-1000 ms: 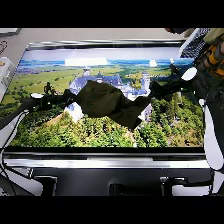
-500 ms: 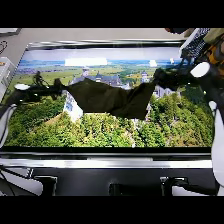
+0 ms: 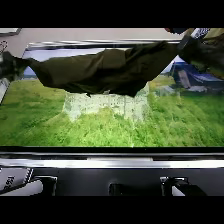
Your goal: Fold the clothes and pants, and hang the long-sleeved shirts on hangers.
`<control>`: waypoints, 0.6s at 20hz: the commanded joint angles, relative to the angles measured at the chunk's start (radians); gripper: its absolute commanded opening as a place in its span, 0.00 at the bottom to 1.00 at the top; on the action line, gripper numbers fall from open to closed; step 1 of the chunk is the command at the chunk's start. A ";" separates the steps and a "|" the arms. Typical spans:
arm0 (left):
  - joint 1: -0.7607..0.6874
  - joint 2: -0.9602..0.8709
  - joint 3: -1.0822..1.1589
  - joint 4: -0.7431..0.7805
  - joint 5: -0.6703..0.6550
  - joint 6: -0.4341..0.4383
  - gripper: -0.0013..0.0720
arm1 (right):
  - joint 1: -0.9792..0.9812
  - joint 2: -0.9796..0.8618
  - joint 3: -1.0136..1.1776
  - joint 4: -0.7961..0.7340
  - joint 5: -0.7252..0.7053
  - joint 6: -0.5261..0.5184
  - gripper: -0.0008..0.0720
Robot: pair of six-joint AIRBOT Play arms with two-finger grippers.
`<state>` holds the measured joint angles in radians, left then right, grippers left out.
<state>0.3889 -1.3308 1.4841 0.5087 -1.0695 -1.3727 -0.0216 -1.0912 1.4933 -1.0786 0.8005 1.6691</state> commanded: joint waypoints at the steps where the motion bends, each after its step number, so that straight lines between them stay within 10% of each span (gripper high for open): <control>1: 0.054 0.141 0.003 0.025 -0.111 -0.116 0.03 | -0.001 0.101 0.001 -0.007 -0.015 0.018 0.06; 12: 0.156 0.520 0.003 0.369 -0.571 -0.426 0.03 | -0.001 0.198 0.003 -0.045 0.236 0.250 0.06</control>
<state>0.5293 -0.9024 1.4868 0.7414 -1.4883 -1.7050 -0.0219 -0.9146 1.4948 -1.1172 0.9337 1.8622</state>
